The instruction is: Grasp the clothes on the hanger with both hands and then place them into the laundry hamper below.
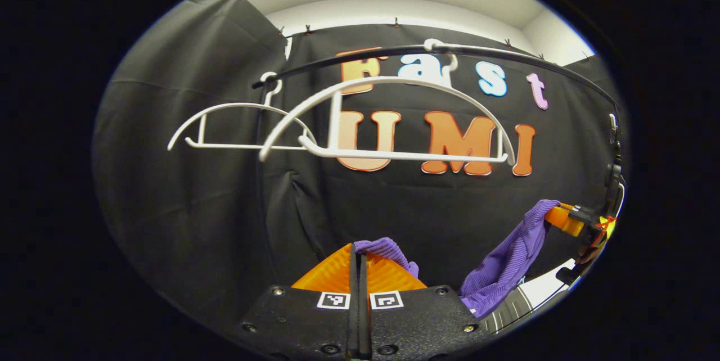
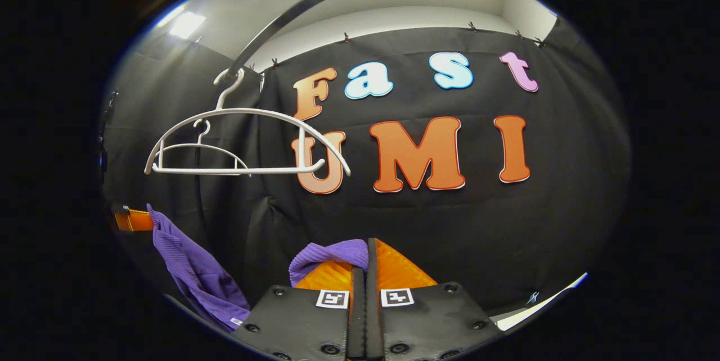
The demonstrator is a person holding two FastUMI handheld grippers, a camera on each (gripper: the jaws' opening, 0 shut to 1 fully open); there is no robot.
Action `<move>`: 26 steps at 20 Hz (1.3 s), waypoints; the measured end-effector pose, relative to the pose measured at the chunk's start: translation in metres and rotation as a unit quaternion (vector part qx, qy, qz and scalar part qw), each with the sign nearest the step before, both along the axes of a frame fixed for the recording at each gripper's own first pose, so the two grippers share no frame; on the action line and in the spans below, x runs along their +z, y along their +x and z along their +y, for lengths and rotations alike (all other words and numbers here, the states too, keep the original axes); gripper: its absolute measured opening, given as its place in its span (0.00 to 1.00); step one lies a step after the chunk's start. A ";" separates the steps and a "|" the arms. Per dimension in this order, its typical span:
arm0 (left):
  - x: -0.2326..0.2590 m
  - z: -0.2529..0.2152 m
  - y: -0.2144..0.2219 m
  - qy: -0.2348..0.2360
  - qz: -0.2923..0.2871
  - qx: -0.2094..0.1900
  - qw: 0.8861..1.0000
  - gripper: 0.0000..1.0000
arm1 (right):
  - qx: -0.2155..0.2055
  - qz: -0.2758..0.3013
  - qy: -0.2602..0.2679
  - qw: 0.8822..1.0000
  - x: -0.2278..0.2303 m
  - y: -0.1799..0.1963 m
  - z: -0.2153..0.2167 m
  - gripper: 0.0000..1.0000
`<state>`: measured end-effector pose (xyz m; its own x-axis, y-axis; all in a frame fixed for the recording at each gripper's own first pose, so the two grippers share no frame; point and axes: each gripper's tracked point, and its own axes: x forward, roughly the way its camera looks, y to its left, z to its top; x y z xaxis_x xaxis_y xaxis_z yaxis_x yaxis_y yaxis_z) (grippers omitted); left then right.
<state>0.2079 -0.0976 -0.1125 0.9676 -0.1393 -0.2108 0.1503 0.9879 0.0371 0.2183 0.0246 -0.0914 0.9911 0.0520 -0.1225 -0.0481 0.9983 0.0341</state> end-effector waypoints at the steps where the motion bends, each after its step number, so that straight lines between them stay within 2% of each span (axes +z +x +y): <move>1: -0.005 -0.010 0.003 -0.002 0.003 -0.013 1.000 0.00 | -0.003 0.003 0.004 1.000 -0.002 -0.003 0.001 0.01; 4: -0.019 -0.039 0.013 -0.015 0.021 -0.048 0.999 0.00 | -0.015 0.008 0.009 1.000 -0.007 -0.010 -0.001 0.01; 12: -0.051 -0.090 0.020 -0.021 0.058 -0.108 0.992 0.00 | -0.076 0.014 -0.002 0.997 -0.012 -0.042 -0.027 0.00; 17: -0.078 -0.102 0.022 -0.007 0.073 -0.140 0.987 0.00 | -0.107 0.037 -0.016 0.994 -0.039 -0.056 -0.028 0.00; 18: -0.086 -0.102 0.022 -0.003 0.079 -0.144 0.986 0.00 | -0.111 0.040 -0.017 0.993 -0.044 -0.060 -0.027 0.07; 26: -0.166 -0.093 0.017 0.010 0.141 -0.170 0.975 0.00 | -0.127 0.086 -0.037 0.987 -0.116 -0.083 -0.006 0.07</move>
<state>0.2249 -0.1901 -0.2786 0.7698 -0.4348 -0.4672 0.4760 0.8788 -0.0337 0.1351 0.0188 -0.2079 0.9352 -0.2113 -0.2841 0.2047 0.9774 -0.0531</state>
